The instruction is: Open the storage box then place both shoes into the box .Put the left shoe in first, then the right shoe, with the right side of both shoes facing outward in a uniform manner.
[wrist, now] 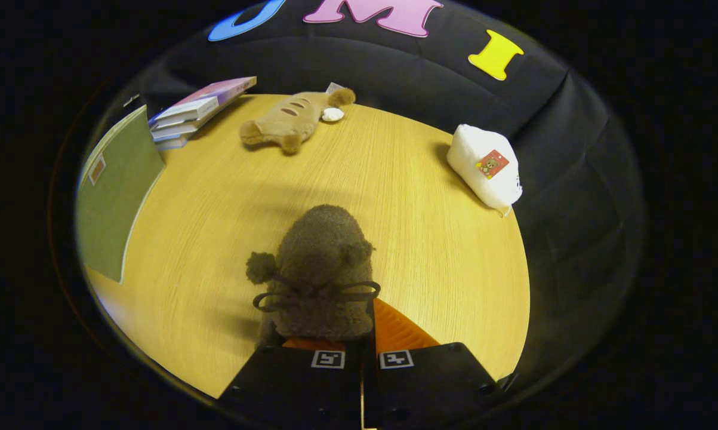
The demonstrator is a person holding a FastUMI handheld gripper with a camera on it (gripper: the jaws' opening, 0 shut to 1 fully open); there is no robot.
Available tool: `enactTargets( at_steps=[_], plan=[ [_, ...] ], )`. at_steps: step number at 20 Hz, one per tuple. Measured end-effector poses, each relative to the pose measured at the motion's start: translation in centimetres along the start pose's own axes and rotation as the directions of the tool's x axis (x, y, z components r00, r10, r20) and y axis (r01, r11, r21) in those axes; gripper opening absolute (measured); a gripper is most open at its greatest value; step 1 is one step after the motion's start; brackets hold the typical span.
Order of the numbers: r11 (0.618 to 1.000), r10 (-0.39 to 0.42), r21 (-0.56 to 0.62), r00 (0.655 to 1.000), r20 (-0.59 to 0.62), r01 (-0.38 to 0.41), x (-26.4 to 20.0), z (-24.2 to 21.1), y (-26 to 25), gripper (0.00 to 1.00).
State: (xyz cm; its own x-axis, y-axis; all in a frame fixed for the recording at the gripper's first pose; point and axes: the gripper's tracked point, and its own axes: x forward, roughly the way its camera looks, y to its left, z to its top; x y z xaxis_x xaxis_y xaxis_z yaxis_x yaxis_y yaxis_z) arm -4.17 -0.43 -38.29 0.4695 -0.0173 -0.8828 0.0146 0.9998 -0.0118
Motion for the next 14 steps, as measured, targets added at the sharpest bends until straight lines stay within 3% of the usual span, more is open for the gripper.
enactTargets(
  at_steps=[7,14],
  plan=[
    [0.99,0.126,0.047,0.988,0.083,-0.13,-8.9,8.6,6.4,0.07],
    [0.94,0.33,0.042,0.934,0.135,-0.338,-15.5,16.6,20.2,0.07]
  ],
)
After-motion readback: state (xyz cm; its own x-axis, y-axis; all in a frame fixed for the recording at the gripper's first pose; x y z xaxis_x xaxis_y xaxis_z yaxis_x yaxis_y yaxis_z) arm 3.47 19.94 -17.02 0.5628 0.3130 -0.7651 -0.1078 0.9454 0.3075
